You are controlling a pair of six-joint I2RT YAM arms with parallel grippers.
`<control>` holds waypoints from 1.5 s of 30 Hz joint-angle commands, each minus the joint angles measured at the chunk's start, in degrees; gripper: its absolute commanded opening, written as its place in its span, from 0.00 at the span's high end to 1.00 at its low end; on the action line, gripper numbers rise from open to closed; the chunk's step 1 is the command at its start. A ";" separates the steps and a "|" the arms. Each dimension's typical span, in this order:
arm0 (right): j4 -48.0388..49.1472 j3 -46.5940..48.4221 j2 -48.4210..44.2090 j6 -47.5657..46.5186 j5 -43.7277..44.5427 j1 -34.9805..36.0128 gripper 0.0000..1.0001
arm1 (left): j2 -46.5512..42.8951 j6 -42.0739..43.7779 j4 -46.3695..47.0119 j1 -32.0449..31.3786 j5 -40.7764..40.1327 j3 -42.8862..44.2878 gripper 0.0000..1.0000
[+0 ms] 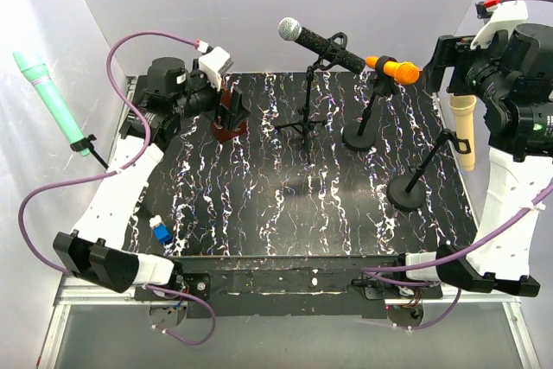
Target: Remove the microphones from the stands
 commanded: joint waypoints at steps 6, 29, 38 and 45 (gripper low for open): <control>5.84 -4.74 -4.71 -14.17 -21.94 3.48 0.13 | 2.26 -4.32 9.73 -0.06 12.11 -1.95 0.02; 1.89 -6.49 -9.18 -17.86 17.76 16.07 0.16 | 6.22 -8.02 17.03 -4.98 13.09 -1.15 0.04; -14.63 7.03 0.56 -16.11 19.81 6.49 0.14 | 3.06 -8.90 20.54 -7.44 12.21 -6.34 0.04; -15.35 3.36 0.93 -13.92 18.32 5.34 0.12 | 0.51 -7.32 19.85 -9.46 11.07 -8.71 0.02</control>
